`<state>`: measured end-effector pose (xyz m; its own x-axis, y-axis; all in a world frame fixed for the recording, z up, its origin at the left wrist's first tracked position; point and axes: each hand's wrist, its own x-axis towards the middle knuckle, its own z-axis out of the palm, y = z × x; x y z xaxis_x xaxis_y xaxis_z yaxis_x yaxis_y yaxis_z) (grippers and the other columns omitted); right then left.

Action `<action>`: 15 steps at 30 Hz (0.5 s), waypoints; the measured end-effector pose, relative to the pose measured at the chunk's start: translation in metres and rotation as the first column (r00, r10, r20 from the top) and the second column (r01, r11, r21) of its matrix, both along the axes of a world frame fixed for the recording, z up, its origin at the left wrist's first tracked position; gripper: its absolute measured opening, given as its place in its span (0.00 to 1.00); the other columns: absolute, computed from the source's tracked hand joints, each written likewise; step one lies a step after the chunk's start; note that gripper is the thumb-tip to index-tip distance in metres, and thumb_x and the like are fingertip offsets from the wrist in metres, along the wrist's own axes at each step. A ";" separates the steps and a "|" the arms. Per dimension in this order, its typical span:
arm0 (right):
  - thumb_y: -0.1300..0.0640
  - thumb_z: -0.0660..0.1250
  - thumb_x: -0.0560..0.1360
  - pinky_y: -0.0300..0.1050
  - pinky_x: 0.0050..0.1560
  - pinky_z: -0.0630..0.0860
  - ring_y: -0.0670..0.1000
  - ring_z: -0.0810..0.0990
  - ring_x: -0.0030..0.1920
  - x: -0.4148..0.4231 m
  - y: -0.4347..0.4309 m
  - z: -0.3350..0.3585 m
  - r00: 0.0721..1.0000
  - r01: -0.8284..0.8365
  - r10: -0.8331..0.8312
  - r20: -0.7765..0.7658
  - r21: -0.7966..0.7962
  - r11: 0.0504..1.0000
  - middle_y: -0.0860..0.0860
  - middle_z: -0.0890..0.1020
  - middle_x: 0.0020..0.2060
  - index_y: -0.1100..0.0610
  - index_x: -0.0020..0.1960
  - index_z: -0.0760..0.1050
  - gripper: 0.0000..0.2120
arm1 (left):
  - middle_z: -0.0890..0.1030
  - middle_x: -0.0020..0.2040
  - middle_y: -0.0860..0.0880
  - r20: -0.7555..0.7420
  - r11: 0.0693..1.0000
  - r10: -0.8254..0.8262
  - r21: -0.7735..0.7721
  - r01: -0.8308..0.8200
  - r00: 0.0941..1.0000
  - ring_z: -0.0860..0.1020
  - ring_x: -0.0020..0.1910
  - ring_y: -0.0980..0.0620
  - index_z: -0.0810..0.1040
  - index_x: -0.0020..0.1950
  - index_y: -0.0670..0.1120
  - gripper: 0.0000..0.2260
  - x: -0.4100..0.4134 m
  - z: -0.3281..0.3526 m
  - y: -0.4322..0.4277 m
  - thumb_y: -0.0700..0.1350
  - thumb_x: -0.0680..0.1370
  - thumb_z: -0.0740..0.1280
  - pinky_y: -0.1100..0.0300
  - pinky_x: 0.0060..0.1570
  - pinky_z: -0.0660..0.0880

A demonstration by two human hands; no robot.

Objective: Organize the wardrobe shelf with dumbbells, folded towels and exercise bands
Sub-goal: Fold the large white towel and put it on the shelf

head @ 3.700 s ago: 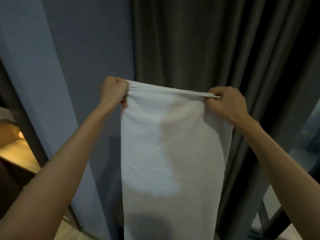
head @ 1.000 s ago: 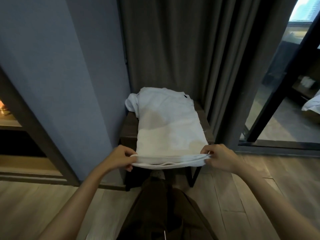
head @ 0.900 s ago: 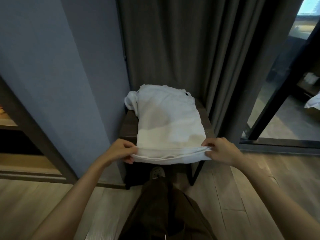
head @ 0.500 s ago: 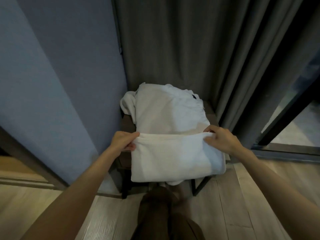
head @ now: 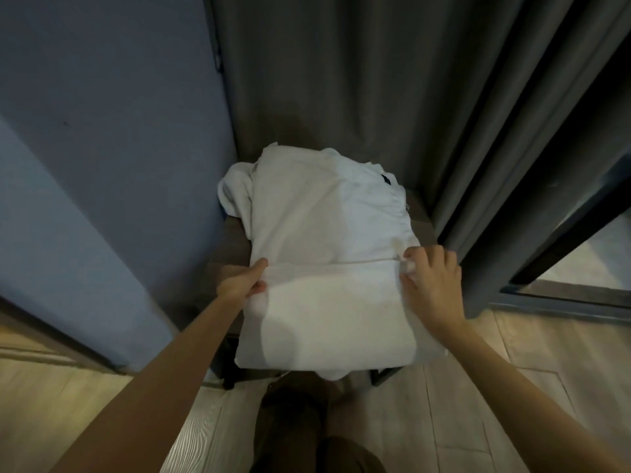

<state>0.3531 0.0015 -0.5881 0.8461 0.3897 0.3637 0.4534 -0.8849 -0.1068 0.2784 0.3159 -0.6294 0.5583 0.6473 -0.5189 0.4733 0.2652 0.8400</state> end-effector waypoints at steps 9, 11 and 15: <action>0.58 0.60 0.76 0.51 0.62 0.69 0.58 0.68 0.65 -0.032 0.014 -0.001 0.944 -0.298 0.255 -0.208 -0.212 0.931 0.58 0.62 0.71 0.49 0.73 0.61 0.26 | 0.67 0.65 0.52 0.227 0.637 -0.377 0.768 0.073 0.898 0.69 0.64 0.51 0.69 0.66 0.47 0.20 -0.049 0.027 -0.071 0.49 0.76 0.67 0.57 0.68 0.62; 0.55 0.54 0.80 0.53 0.71 0.59 0.59 0.57 0.73 -0.042 0.015 -0.007 0.935 -0.295 0.225 -0.274 -0.246 0.923 0.58 0.53 0.76 0.48 0.77 0.51 0.27 | 0.66 0.71 0.51 0.011 0.264 -0.676 0.937 0.228 0.737 0.62 0.73 0.51 0.69 0.71 0.49 0.23 -0.056 0.012 -0.099 0.53 0.77 0.62 0.52 0.73 0.55; 0.49 0.49 0.81 0.54 0.75 0.40 0.60 0.39 0.76 -0.052 0.000 -0.022 0.899 -0.357 0.261 -0.351 -0.244 0.902 0.55 0.36 0.77 0.44 0.76 0.33 0.31 | 0.40 0.78 0.51 -0.519 -0.213 -0.612 0.835 0.508 0.596 0.38 0.77 0.46 0.41 0.77 0.57 0.43 -0.061 -0.025 -0.110 0.75 0.69 0.52 0.37 0.71 0.36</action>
<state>0.3009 0.0012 -0.6097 0.7138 0.6974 -0.0637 0.6965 -0.7165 -0.0394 0.2173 0.2061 -0.6547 0.9842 -0.0847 0.1552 -0.1054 -0.9859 0.1300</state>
